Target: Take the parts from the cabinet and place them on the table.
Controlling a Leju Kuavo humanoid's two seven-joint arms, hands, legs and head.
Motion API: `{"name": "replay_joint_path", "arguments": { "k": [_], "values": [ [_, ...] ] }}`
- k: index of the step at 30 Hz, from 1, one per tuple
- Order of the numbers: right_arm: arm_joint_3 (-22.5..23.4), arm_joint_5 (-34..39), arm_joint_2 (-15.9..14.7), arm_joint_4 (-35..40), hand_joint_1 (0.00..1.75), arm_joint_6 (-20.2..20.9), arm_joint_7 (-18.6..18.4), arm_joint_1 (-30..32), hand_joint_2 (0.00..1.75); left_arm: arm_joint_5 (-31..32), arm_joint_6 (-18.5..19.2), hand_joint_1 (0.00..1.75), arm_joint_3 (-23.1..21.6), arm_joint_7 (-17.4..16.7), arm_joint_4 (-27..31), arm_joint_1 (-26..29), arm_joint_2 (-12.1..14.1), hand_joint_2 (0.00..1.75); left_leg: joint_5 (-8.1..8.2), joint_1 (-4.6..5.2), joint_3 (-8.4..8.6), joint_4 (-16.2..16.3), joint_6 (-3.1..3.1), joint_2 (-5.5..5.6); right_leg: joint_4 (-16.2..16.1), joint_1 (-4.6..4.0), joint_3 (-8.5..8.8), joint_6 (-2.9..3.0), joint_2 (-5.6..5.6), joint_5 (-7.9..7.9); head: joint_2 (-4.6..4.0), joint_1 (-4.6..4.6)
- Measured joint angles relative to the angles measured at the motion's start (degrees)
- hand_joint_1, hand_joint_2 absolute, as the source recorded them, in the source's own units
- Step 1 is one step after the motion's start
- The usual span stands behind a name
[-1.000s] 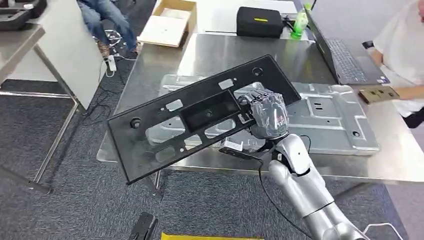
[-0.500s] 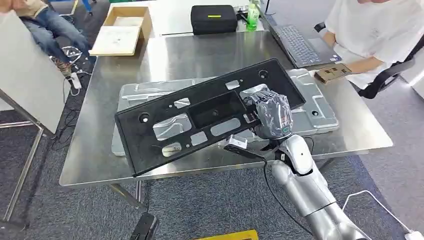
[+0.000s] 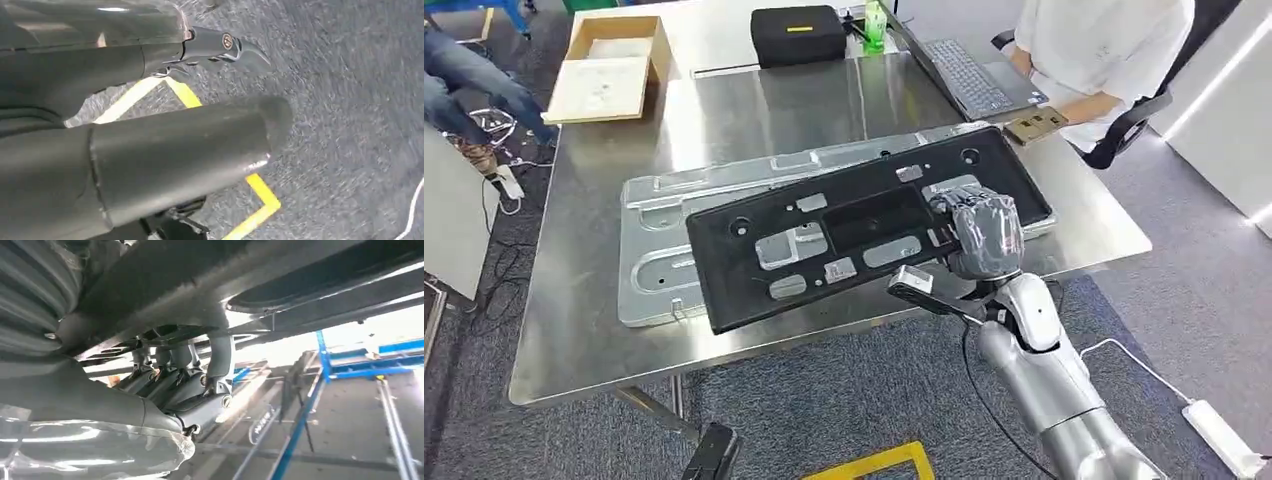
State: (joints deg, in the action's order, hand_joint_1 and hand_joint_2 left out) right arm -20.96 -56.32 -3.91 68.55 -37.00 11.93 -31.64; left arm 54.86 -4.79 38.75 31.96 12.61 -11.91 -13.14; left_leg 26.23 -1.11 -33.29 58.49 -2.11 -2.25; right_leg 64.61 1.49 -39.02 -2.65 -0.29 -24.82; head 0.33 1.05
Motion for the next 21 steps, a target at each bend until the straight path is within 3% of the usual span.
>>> {"name": "replay_joint_path", "arguments": {
  "k": [1,2,5,6,7,8,10,11,12,14,15,16,17,19,21],
  "values": [
    [0.35,-0.29,-0.02,-0.31,1.75,-0.04,0.00,-0.08,1.75,0.04,0.00,0.00,-0.07,0.00,0.00,-0.01,0.00,0.00,0.13,0.00,0.14,0.00,0.28,-0.21,-5.20,-0.16,2.66,0.38,-0.68,0.83,0.00,0.02],
    [0.68,-0.50,-0.04,-0.72,1.75,-0.11,0.02,-0.13,1.75,0.02,0.00,0.00,-0.09,0.00,0.00,-0.09,0.00,0.00,0.23,0.46,-0.02,0.13,0.71,-0.29,-5.69,-0.80,2.99,0.78,-0.78,0.52,0.00,-0.04],
    [1.49,-0.53,-0.18,-1.80,1.75,-0.31,0.04,0.17,1.75,0.11,-0.02,0.00,-0.11,0.02,0.00,-0.12,0.00,0.00,0.13,0.41,0.28,-0.33,1.74,-0.53,-5.54,-1.00,2.70,1.66,-0.34,0.34,0.00,0.00],
    [1.71,-0.53,-0.24,-2.06,1.75,-0.33,0.04,0.18,1.75,0.13,-0.02,0.00,-0.11,0.02,0.00,-0.15,0.00,0.00,0.37,0.47,0.43,-0.33,2.21,-0.56,-6.20,-0.68,3.09,2.24,-0.30,0.62,0.00,-0.07],
    [1.75,-0.53,-0.24,-2.23,1.75,-0.33,0.04,0.18,1.75,0.13,-0.02,0.00,-0.13,0.04,0.00,-0.14,0.04,0.00,1.26,0.20,0.13,0.70,2.38,0.35,-6.54,-0.44,3.44,2.54,-0.27,0.79,0.00,-0.05],
    [1.95,-0.53,-0.37,-2.49,1.75,-0.35,0.04,0.06,1.75,0.13,-0.02,0.00,-0.13,0.07,0.00,-0.13,0.02,0.00,2.93,0.18,-1.08,3.27,2.45,1.05,-6.62,-0.42,3.51,3.09,-0.19,0.77,0.00,-0.07],
    [2.17,-0.31,-0.35,-2.89,1.75,-0.26,-0.04,0.06,1.75,0.13,-0.02,0.00,-0.13,0.07,0.00,0.08,0.04,0.00,7.26,0.15,-5.58,12.79,2.64,1.73,-6.54,-0.68,3.48,3.53,0.04,0.63,0.00,-0.09],
    [2.25,-0.13,-0.35,-3.28,1.75,-0.15,-0.04,0.06,1.75,0.13,-0.02,0.00,-0.13,0.07,0.00,0.19,0.11,0.00,8.34,0.15,-7.55,16.55,2.72,1.79,-6.42,-0.81,3.48,3.63,0.28,0.56,0.00,-0.04],
    [2.47,0.17,-0.35,-3.78,1.75,0.00,-0.04,0.06,1.75,0.13,-0.02,0.00,-0.13,0.07,0.00,0.30,0.13,0.00,8.08,0.15,-8.51,18.09,2.70,1.79,-6.26,-0.87,3.49,3.72,0.54,0.48,0.00,-0.07],
    [2.99,1.61,-0.39,-4.98,1.75,1.44,0.61,0.01,1.75,0.13,0.02,0.00,-0.13,0.02,0.00,0.34,0.17,0.00,3.82,0.15,-6.52,12.91,2.53,1.79,-5.77,-0.89,3.55,3.58,1.06,0.13,0.00,-0.07],
    [3.30,2.56,-0.48,-5.60,1.75,2.19,1.31,-0.15,1.75,0.15,0.11,0.00,-0.13,0.02,0.00,0.30,0.20,0.00,0.80,0.15,-4.02,7.26,2.33,1.86,-5.45,-0.87,3.63,3.46,1.27,-0.12,0.00,-0.07],
    [3.52,3.32,-0.68,-6.34,1.75,2.91,2.39,-0.38,1.75,0.26,0.20,0.00,-0.13,0.00,0.00,0.27,0.22,0.00,-0.99,0.15,-2.09,2.73,2.02,2.06,-5.12,-0.86,3.56,3.23,1.37,-0.35,0.00,-0.07],
    [3.63,3.96,-0.99,-7.22,1.75,3.61,3.65,-0.74,1.75,0.28,0.33,0.00,-0.13,-0.04,0.00,0.17,0.26,0.00,-0.01,0.40,-1.52,1.56,1.73,2.54,-4.68,-1.20,3.13,2.85,1.52,-0.53,0.00,-0.07],
    [3.67,4.39,-1.48,-8.35,1.75,4.44,4.96,-0.87,1.75,0.33,0.55,0.00,-0.17,-0.11,0.00,0.16,0.26,0.00,-0.22,0.49,-1.75,1.34,1.46,2.51,-4.70,-1.08,2.78,2.27,1.68,-0.29,0.00,-0.05],
    [3.67,4.79,-1.95,-9.05,1.75,5.16,5.82,-0.94,1.75,0.37,0.77,0.00,-0.18,-0.18,0.00,0.10,0.26,0.00,-0.60,0.49,-1.60,0.85,0.65,2.47,-5.11,-1.00,2.95,1.58,1.74,-0.07,0.00,-0.05]
  ]
}}
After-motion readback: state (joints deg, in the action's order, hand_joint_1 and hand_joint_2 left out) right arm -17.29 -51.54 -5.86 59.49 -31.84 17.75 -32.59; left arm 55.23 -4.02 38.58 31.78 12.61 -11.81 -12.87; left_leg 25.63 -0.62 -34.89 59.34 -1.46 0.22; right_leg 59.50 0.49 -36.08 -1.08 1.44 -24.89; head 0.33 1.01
